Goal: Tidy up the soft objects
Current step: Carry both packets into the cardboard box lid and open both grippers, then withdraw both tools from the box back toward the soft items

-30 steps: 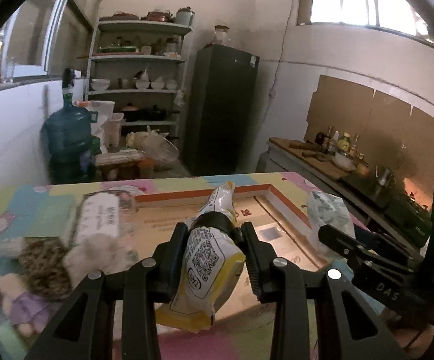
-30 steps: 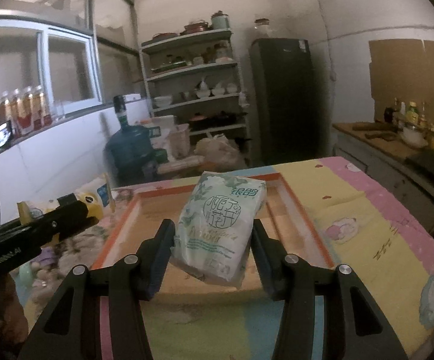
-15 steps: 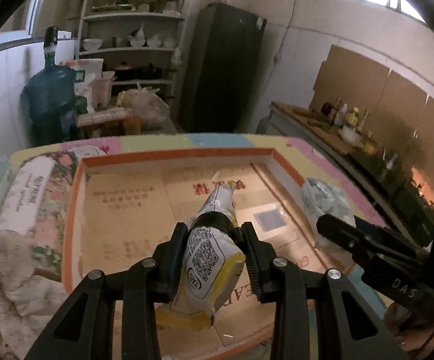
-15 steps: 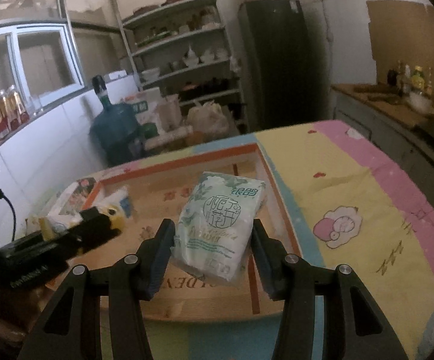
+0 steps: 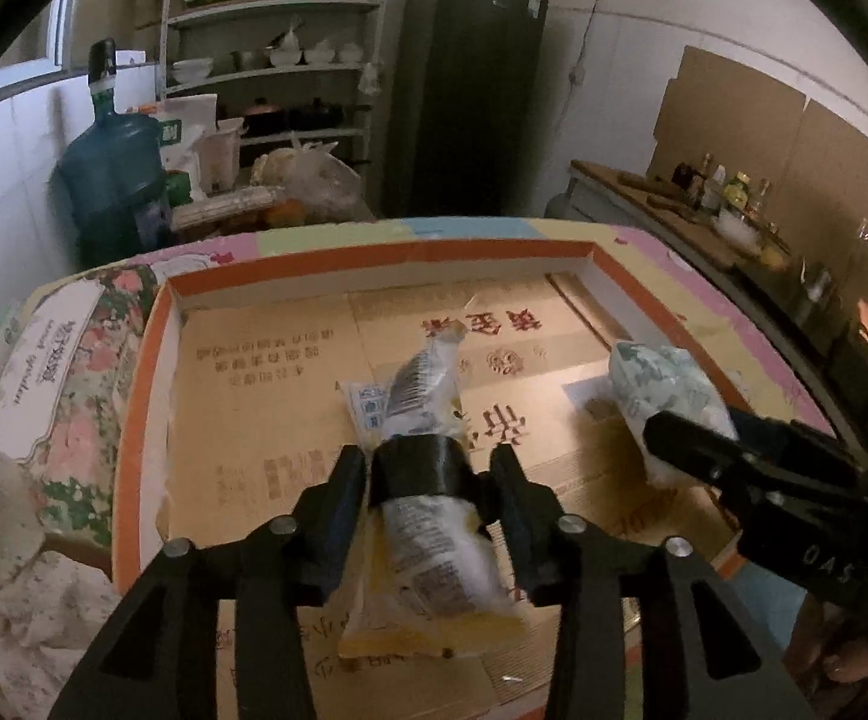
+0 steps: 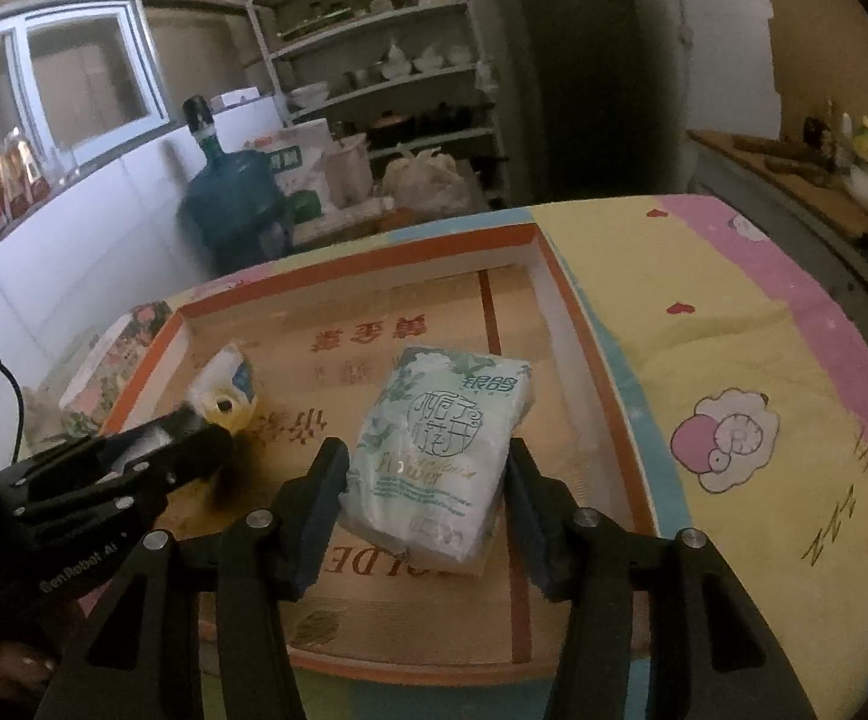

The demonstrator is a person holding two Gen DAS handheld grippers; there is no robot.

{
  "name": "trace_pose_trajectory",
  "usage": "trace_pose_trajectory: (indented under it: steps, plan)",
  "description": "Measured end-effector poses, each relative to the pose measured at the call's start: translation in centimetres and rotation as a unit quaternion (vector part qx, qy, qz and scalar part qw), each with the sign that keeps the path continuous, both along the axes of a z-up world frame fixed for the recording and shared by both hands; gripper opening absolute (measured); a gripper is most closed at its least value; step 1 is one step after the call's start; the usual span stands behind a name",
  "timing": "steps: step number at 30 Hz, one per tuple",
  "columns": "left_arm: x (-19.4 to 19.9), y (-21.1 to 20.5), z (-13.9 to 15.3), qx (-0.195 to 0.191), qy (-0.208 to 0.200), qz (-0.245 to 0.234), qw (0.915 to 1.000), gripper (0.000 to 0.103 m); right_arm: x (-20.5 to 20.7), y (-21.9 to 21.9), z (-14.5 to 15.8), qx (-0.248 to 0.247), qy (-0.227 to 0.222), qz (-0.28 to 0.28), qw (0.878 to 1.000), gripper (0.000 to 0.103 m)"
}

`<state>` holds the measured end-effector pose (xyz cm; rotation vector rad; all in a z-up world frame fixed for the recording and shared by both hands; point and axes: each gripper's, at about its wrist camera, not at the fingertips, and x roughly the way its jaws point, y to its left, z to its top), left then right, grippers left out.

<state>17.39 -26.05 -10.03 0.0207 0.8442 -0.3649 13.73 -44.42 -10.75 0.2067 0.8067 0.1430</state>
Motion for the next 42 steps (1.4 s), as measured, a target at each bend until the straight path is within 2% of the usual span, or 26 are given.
trace_pose_trajectory:
  steps: [3,8,9,23,31,36,42]
  plan:
    - [-0.3,-0.1,0.1,0.003,-0.006,-0.001,1.0,0.054,-0.1,0.0,0.0,0.002,-0.005,0.003,1.0,0.057]
    - [-1.2,0.0,1.1,0.005,-0.033,-0.002,0.9994,0.08,-0.6,-0.1,0.3,0.004,-0.015,0.002,1.0,0.059]
    - [-1.3,0.1,1.3,0.003,-0.038,-0.003,0.9993,0.081,-0.7,-0.1,0.4,0.003,-0.019,0.003,1.0,0.059]
    - [-2.9,1.3,4.1,-0.014,-0.082,-0.004,0.9965,0.083,-2.3,0.4,2.1,-0.007,-0.041,-0.001,0.999,0.061]
    - [-4.5,3.5,6.3,-0.048,-0.11,-0.015,0.9926,0.083,-4.0,1.5,3.7,-0.004,-0.065,-0.006,0.998,0.061]
    - [-6.4,4.2,7.7,-0.044,-0.161,-0.032,0.9855,0.084,-5.8,2.8,4.9,0.001,-0.091,-0.015,0.996,0.061]
    - [-8.2,4.9,8.4,-0.03,-0.181,-0.032,0.9825,0.084,-8.6,4.5,6.2,-0.008,-0.126,-0.038,0.991,0.061]
